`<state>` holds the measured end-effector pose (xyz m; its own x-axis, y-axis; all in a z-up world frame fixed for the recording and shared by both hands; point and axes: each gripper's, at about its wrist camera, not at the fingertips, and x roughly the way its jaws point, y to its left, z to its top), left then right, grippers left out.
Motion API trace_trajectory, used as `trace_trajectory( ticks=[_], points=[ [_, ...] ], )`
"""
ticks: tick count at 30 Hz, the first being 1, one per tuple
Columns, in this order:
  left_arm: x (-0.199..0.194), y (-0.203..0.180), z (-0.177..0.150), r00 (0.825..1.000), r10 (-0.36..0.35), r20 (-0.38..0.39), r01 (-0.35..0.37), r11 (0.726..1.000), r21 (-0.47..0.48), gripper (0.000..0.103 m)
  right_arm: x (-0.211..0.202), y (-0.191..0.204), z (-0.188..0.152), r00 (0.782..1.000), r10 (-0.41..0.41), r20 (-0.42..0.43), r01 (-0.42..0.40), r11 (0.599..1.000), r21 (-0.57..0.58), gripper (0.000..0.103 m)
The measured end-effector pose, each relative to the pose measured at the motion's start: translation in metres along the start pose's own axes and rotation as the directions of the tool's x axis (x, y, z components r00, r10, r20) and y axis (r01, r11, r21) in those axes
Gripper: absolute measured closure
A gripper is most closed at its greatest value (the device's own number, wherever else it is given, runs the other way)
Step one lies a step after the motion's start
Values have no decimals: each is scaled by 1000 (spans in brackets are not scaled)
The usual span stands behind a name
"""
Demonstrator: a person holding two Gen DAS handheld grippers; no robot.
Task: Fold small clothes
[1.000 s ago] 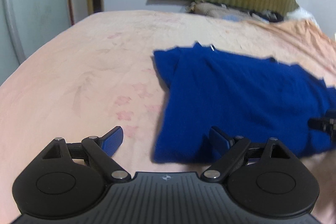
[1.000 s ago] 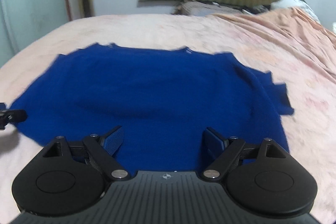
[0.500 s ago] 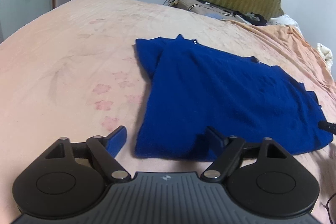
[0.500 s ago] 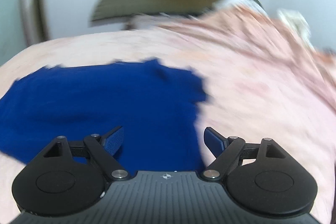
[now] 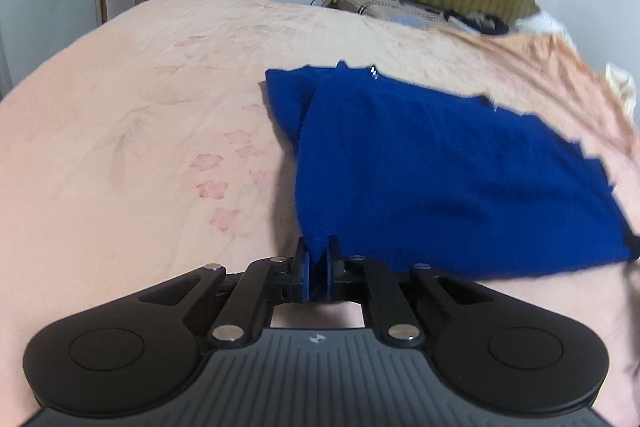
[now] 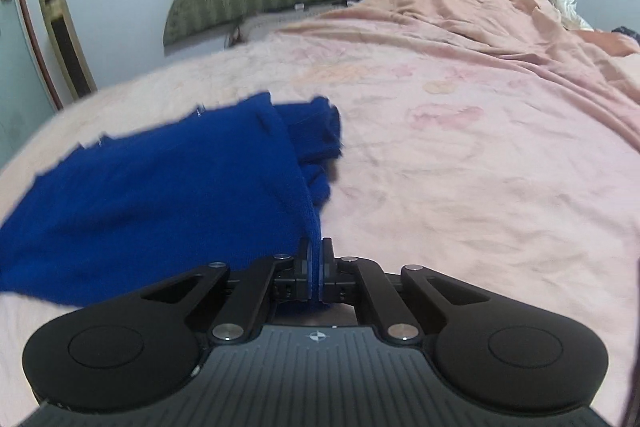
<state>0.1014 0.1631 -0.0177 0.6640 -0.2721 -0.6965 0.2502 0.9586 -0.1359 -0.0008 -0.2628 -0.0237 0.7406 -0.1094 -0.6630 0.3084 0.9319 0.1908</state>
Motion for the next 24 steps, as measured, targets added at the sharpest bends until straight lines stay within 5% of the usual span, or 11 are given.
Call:
trace_trajectory(
  ticks=[2,9,12,13,14,18,24],
  points=[
    [2,-4,1,1000,15,4,-15,1000,18,96,7,-1,0,1000,-5,-14,5,1000,13,98],
    [-15,-8,15,993,102,53,-102,995,8,80,-22,40,15,989,-9,149,26,993,-115,60],
    [-19,-20,21,983,147,111,-151,988,25,51,-8,65,15,991,73,111,-55,985,-162,60],
    [-19,-25,22,980,154,125,-160,987,34,33,-1,72,13,992,87,92,-70,983,-172,60],
    [-17,-29,22,978,162,134,-169,985,46,29,7,78,11,993,90,72,-75,980,-182,59],
    [6,-40,14,968,240,78,-249,959,136,29,31,84,1,999,30,-15,-33,980,-197,53],
    [12,-24,10,977,213,35,-214,975,53,29,15,92,3,997,72,24,-65,975,-212,47]
  ],
)
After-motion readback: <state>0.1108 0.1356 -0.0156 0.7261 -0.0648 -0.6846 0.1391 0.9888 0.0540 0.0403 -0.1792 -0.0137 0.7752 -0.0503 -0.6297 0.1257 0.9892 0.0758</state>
